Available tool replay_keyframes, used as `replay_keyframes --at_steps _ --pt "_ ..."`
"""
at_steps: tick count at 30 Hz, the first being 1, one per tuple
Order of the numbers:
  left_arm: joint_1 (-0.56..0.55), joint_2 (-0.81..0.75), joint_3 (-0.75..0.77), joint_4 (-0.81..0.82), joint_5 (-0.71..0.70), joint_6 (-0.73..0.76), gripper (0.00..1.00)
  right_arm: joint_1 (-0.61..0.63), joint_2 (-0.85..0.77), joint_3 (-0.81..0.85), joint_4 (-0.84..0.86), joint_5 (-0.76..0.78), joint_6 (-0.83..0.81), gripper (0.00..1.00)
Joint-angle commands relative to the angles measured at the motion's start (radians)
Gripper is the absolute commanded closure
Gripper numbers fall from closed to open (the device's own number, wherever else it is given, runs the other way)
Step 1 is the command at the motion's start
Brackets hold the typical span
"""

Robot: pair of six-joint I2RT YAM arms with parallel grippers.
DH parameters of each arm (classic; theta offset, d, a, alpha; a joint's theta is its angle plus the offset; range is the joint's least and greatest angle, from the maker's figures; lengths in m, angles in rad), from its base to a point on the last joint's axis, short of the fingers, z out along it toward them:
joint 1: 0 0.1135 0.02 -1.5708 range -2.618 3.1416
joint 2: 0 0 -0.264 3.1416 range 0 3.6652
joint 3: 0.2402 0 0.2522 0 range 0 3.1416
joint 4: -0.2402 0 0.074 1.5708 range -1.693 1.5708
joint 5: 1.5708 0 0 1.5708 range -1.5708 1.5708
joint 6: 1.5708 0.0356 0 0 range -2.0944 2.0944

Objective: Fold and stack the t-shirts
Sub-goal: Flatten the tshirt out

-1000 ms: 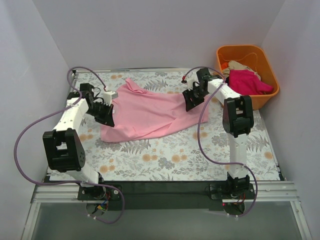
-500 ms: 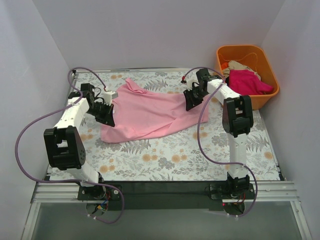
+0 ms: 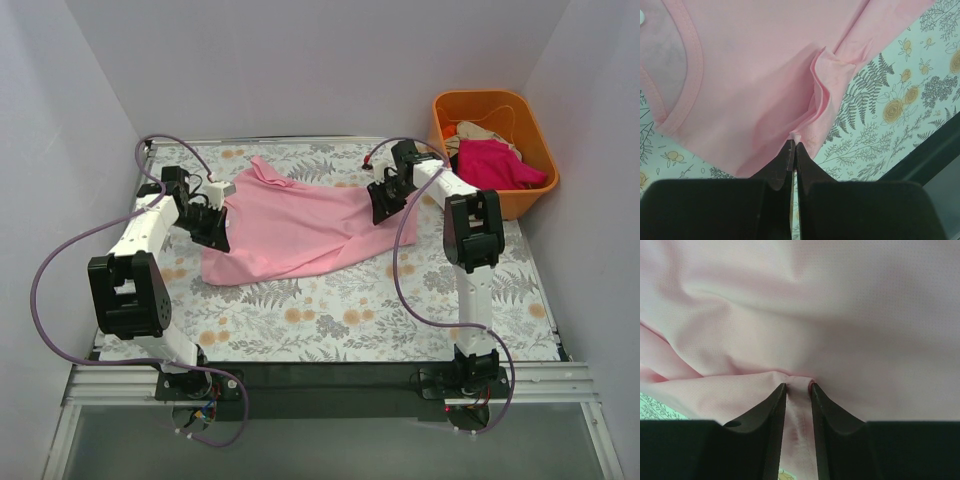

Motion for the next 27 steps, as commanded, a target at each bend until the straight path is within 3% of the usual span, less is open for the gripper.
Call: replay_keyframes --at_steps 1,2,5,10,15,20,27 --pt "-0.003 -0.018 -0.003 0.02 -0.004 -0.005 1.0 0.004 0.004 0.008 -0.011 -0.016 -0.004 0.71" --pt "-0.003 -0.016 -0.003 0.023 -0.004 -0.008 1.0 0.005 0.003 -0.005 -0.011 -0.018 -0.013 0.72" --pt "-0.003 -0.008 0.001 0.033 0.002 -0.03 1.0 0.005 -0.014 -0.019 -0.009 -0.013 -0.018 0.98" --pt "0.016 0.007 0.078 0.057 0.008 -0.145 1.0 -0.003 -0.147 -0.01 -0.008 -0.025 -0.042 0.99" --pt "0.089 0.082 0.393 0.082 0.056 -0.365 1.0 -0.047 -0.287 0.082 0.002 -0.053 -0.044 0.99" --pt "0.165 0.145 0.613 0.093 0.131 -0.495 1.0 -0.081 -0.442 0.054 0.018 -0.027 -0.099 0.99" --pt "0.177 0.001 0.635 0.161 0.119 -0.551 1.0 -0.159 -0.632 0.013 0.067 -0.09 -0.142 0.99"
